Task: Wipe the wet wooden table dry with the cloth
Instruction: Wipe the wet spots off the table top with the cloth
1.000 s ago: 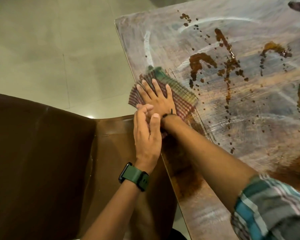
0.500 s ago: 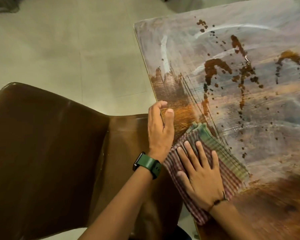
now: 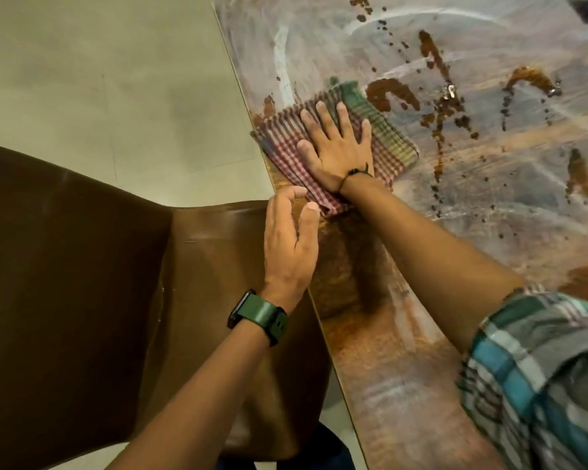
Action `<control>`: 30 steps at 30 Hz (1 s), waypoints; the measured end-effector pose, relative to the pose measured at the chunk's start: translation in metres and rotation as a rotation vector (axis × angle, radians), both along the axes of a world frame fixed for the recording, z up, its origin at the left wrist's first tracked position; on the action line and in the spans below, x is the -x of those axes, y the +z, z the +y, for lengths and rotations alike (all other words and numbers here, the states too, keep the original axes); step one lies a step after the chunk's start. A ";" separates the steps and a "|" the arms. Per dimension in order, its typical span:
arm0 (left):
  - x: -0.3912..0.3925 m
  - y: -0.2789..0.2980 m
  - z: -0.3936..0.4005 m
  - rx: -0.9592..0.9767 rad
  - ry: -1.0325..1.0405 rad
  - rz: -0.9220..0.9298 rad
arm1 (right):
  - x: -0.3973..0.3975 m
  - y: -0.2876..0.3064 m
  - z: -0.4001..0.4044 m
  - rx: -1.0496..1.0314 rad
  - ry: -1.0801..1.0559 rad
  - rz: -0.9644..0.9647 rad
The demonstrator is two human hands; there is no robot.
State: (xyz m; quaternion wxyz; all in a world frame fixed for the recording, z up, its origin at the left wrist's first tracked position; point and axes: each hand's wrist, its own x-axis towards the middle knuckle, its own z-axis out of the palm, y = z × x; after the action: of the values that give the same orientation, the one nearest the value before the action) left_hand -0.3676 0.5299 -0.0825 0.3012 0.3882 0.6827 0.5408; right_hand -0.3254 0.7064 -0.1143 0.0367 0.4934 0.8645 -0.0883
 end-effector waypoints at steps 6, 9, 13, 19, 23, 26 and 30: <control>-0.008 0.013 0.006 -0.035 -0.085 0.048 | -0.080 0.003 -0.108 0.010 -0.046 -0.042; -0.014 0.008 0.021 0.000 -0.128 0.046 | -0.141 0.007 -0.189 -0.016 -0.109 -0.022; -0.023 -0.007 0.043 0.052 -0.254 0.110 | -0.180 0.007 -0.237 -0.002 -0.123 -0.074; -0.026 -0.020 0.044 -0.040 -0.216 0.068 | -0.148 0.001 -0.161 -0.032 -0.085 -0.010; -0.023 -0.021 0.046 -0.075 -0.218 0.072 | -0.103 -0.005 -0.055 -0.030 -0.118 -0.009; -0.023 -0.021 0.045 -0.062 -0.224 0.087 | -0.077 -0.001 0.008 -0.004 -0.144 -0.009; -0.021 -0.019 0.043 -0.042 -0.205 0.108 | -0.067 0.003 0.008 0.012 -0.163 -0.009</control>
State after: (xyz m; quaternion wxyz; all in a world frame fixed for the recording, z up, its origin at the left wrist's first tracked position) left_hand -0.3464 0.5730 -0.1019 0.3096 0.4908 0.6432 0.4996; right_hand -0.2583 0.7149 -0.1110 0.0362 0.5624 0.8207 -0.0937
